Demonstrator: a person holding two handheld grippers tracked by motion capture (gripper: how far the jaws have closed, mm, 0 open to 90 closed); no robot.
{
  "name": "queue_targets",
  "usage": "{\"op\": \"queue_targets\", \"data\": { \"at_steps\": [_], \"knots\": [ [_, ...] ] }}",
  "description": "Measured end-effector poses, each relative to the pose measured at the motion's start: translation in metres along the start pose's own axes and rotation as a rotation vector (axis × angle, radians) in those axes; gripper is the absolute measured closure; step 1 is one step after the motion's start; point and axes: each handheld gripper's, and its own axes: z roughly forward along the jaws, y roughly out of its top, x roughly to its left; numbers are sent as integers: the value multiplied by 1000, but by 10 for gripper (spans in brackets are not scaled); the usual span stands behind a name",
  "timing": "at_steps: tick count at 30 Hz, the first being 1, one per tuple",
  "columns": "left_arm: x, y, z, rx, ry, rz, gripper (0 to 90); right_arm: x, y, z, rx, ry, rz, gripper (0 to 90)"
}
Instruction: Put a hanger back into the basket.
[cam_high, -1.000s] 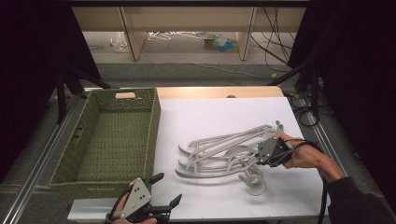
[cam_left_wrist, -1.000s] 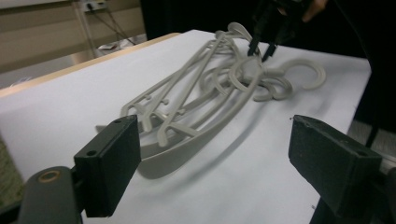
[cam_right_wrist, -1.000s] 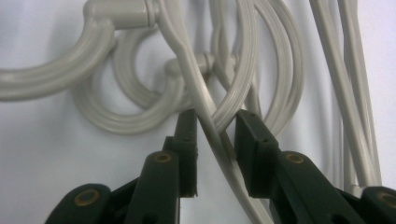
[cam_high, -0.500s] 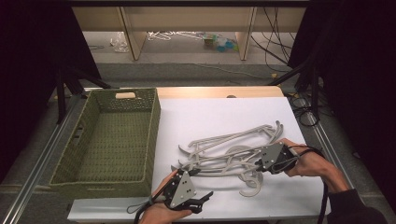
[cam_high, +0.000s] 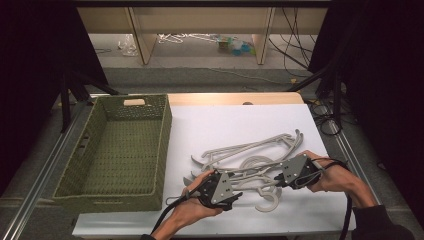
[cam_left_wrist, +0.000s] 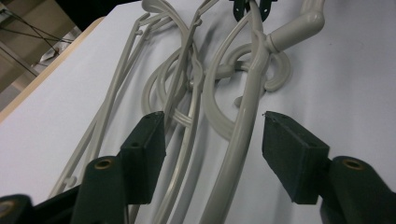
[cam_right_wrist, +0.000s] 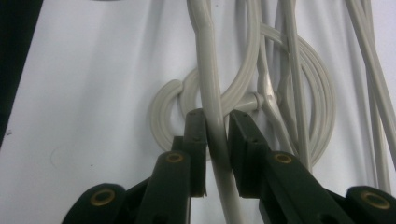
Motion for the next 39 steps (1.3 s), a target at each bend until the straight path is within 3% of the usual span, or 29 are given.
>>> {"op": "queue_targets", "data": {
  "at_steps": [2,10,11,18,22,28,30,35,37,39],
  "knots": [
    [-2,3,5,17,-24,20,433,0,0,0,-1,6,-1,780],
    [-3,7,14,48,-52,80,566,1,1,0,-3,18,-5,782],
    [-4,8,15,45,-35,92,585,0,1,0,-5,22,-7,782],
    [-2,15,14,87,-38,154,667,-1,0,0,-18,19,-3,785],
    [-1,22,11,116,-3,260,710,-2,-1,-2,-40,8,9,789],
    [6,31,4,109,8,290,771,-7,-4,-10,-110,-19,76,745],
    [8,33,3,112,17,298,784,-7,-6,-14,-110,-82,127,632],
    [15,34,-1,101,4,183,790,-13,-10,-20,-147,-219,252,483],
    [20,35,-2,102,-11,132,791,-12,-10,-25,-182,-221,292,443],
    [25,35,-5,95,-17,63,790,-11,-6,-29,-183,-273,336,380]
  ]
}}
